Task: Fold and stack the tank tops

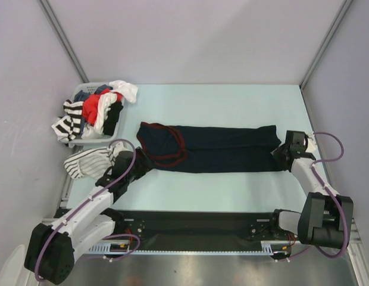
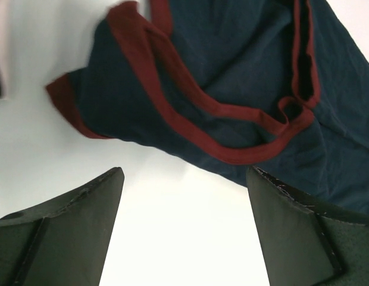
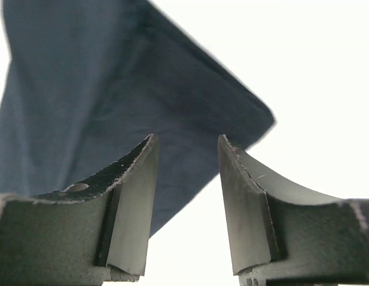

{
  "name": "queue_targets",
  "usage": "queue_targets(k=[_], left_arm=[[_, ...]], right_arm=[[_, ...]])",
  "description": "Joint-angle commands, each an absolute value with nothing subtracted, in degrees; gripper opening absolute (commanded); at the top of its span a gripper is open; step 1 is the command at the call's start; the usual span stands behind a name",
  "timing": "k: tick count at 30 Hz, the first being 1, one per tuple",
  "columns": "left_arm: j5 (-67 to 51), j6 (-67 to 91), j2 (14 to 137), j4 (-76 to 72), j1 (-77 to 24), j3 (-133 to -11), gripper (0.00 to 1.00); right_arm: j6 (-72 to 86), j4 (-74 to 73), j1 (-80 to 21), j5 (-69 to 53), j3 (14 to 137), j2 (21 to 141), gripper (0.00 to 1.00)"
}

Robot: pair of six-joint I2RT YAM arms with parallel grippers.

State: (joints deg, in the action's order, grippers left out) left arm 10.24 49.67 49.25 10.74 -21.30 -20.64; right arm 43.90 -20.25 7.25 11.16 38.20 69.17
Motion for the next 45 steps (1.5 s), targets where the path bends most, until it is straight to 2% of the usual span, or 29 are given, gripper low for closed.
queue_targets(k=[1, 8, 13, 15, 16, 19, 21, 22, 23, 28, 32, 38, 45], left_arm=[[11.8, 53.3, 52.1, 5.2, -23.9, -20.8, 0.89], [13.3, 54.2, 56.9, 0.7, -24.1, -20.2, 0.90], [14.7, 54.2, 62.0, -3.0, -24.0, -20.6, 0.90], [14.7, 54.0, 64.1, -4.1, -24.0, -21.4, 0.90], [14.4, 54.0, 66.2, -4.7, -24.0, -21.6, 0.91], [14.0, 54.1, 70.0, -6.8, -24.0, -22.5, 0.91], [14.7, 54.2, 71.7, -7.8, -24.0, -23.2, 0.90], [15.1, 54.1, 73.1, -8.1, -23.6, -23.6, 0.90], [15.1, 54.0, 73.9, -8.4, -23.3, -24.0, 0.90], [14.8, 52.2, 80.8, -9.5, -20.3, -28.7, 0.88], [13.1, 51.4, 85.9, -9.9, -18.3, -33.7, 0.89], [11.4, 50.3, 97.3, -6.8, -17.7, -47.4, 0.88], [9.7, 46.5, 113.9, 1.5, -18.5, -73.9, 0.86]], right_arm=[[47.8, -24.1, 9.0, 13.5, 36.7, 68.1, 0.50], [46.7, -17.6, 14.3, 3.3, 30.9, 71.2, 0.48], [47.6, -13.5, 14.6, 0.5, 30.1, 75.2, 0.46], [48.6, -12.4, 14.6, 0.5, 29.6, 76.0, 0.39], [48.7, -12.2, 14.5, 0.7, 29.3, 76.1, 0.31], [48.8, -12.0, 14.5, 1.6, 28.9, 75.9, 0.22], [48.5, -12.3, 14.5, 1.8, 28.9, 75.6, 0.12], [48.3, -12.3, 14.4, 1.8, 28.7, 75.2, 0.03], [48.3, -12.4, 14.2, 1.5, 28.7, 74.9, 0.00], [48.5, -14.5, 11.5, 2.0, 27.9, 72.8, 0.00], [51.2, -15.9, 6.0, 0.5, 26.5, 72.2, 0.00], [58.9, -21.5, -11.5, 2.6, 25.9, 69.6, 0.00], [74.1, -27.7, -35.5, 5.7, 24.7, 62.8, 0.00]])
